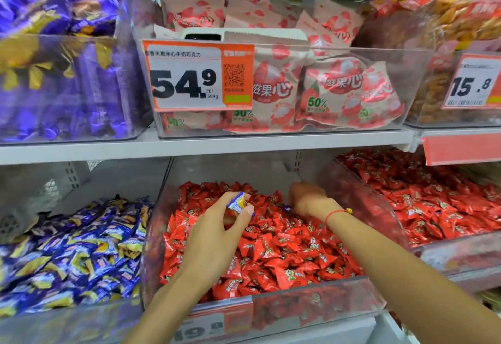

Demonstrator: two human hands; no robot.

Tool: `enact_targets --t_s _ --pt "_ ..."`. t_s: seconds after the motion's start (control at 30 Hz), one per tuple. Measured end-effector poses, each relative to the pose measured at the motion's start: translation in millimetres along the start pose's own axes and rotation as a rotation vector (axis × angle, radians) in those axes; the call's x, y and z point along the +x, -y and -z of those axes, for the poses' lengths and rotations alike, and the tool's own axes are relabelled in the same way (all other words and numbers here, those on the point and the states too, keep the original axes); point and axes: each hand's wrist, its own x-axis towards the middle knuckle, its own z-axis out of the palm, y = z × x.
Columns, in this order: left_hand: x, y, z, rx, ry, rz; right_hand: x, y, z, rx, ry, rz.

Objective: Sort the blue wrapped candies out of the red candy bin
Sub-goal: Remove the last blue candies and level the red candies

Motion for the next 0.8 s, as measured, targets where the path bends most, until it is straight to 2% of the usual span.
enact_targets --t_s 0.1,0.17,0.23,0.27,0.3,0.33,0.43,0.57,0.67,0.73,0.8 --pt "1 -3 1 -0.047 0.007 0.003 -18 -7 19 0.209 -0.051 0.002" --pt "4 -7 1 -0.082 0.028 0.022 -42 -7 31 0.652 -0.054 0.060" --pt "6 -13 -2 -0.125 0.049 0.025 -76 1 37 1.342 0.088 0.067" --pt "6 -16 -4 -0.143 0.068 0.025 -90 4 37 1.527 0.141 0.096" --pt "6 -19 -6 -0.157 0.092 0.024 -102 7 36 1.595 0.159 0.128" --pt "5 -21 -9 -0.163 0.117 0.021 -111 11 35 1.602 0.151 0.150" --pt "-1 -24 -12 -0.141 0.174 0.014 -126 18 27 1.494 -0.010 0.120" --pt "-5 -18 -10 -0.062 0.151 0.022 -133 21 16 1.392 -0.103 0.179" --pt "-11 -21 0 0.098 0.084 -0.003 -137 22 18 1.367 -0.049 0.279" --pt "-21 -27 12 0.248 -0.031 -0.067 -138 23 18 1.336 -0.009 0.335" --pt "-37 -38 31 0.369 -0.145 -0.115 -136 27 11 1.187 -0.031 0.381"
